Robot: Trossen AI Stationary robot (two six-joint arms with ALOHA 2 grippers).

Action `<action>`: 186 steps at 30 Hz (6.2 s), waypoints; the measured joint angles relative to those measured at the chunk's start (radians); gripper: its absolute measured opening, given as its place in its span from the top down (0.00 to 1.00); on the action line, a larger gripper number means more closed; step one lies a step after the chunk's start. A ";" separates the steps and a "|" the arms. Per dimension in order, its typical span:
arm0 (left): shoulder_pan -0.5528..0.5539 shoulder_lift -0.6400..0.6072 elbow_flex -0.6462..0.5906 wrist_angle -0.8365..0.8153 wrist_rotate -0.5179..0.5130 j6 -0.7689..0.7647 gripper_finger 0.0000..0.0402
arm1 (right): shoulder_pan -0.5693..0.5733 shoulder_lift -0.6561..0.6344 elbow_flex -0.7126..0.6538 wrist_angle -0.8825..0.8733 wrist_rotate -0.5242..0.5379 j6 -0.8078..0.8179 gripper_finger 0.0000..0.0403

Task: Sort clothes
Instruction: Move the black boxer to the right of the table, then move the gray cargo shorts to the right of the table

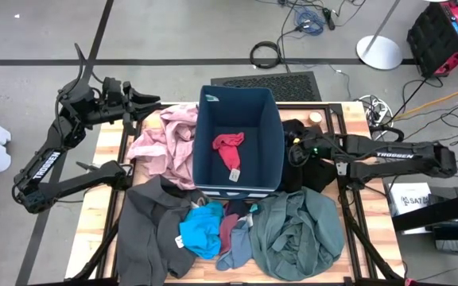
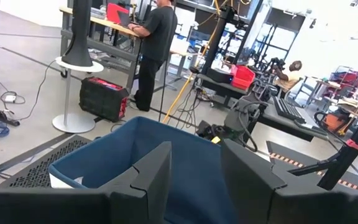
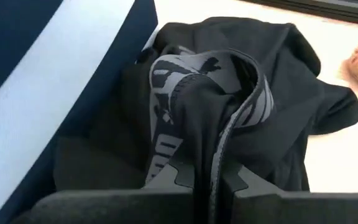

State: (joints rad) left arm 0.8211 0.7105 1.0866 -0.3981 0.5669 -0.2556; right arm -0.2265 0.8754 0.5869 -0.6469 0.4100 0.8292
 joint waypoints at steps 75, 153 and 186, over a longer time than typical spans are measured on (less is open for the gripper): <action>-0.922 -0.012 -0.184 -0.635 -0.294 -0.495 0.74 | 0.363 0.008 0.482 -0.021 -0.121 -0.461 0.62; -1.292 0.481 0.003 -0.784 -0.743 -0.320 0.99 | 0.366 0.008 0.481 0.016 -0.125 -0.477 0.62; -1.360 0.481 0.481 -0.100 -1.008 0.392 1.00 | 0.412 0.183 0.481 0.580 -0.416 -0.909 0.62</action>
State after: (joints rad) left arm -0.5392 1.1915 1.5675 -0.4976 -0.4413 0.1361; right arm 0.1858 1.0584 1.0679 -0.0670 -0.0062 -0.0802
